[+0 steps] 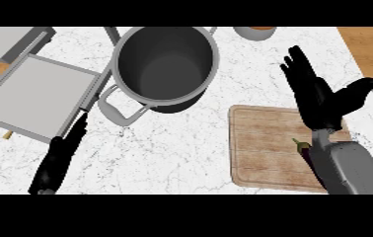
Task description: Pick the eggplant from the cutting board and place it in the pot
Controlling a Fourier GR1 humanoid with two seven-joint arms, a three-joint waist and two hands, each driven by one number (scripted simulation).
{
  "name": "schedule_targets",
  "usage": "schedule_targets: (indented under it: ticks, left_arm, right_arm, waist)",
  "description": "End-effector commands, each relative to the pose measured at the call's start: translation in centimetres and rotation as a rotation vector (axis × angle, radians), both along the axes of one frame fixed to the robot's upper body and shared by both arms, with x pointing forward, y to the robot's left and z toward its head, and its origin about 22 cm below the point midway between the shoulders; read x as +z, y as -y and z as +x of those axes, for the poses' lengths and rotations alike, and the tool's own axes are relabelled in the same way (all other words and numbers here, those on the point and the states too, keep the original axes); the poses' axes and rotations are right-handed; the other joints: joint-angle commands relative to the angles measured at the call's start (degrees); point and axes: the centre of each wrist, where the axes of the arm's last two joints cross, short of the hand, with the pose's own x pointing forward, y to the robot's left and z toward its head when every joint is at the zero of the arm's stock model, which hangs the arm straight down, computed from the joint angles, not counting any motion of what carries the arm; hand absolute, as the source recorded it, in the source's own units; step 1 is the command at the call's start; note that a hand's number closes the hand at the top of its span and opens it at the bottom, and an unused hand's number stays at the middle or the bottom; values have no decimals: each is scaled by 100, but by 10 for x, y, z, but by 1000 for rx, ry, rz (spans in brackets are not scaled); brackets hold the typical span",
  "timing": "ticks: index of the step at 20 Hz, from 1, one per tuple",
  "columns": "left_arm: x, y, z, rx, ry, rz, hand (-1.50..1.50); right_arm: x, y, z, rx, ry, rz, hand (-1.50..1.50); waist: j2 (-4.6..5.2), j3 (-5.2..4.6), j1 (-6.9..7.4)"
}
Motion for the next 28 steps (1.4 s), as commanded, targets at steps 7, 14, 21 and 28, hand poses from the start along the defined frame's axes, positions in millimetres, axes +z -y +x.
schedule_targets:
  ticks: [7,14,21,28]
  left_arm:
    - [21,-43,15,172,72,113,0]
    - [40,-55,30,253,40,94,0]
    - [56,-38,47,247,43,104,0]
    - [43,-50,41,232,42,89,0]
  right_arm:
    - [35,57,-15,180,129,-896,150]
    - [-31,36,-97,-80,399,-821,-150]
    - [18,59,-124,-22,211,-1148,-150]
    - [65,37,-146,64,-49,-1406,-150]
  waist:
    - [-165,-64,-183]
    - [-27,121,-290]
    - [-21,100,-263]
    - [-7,89,-169]
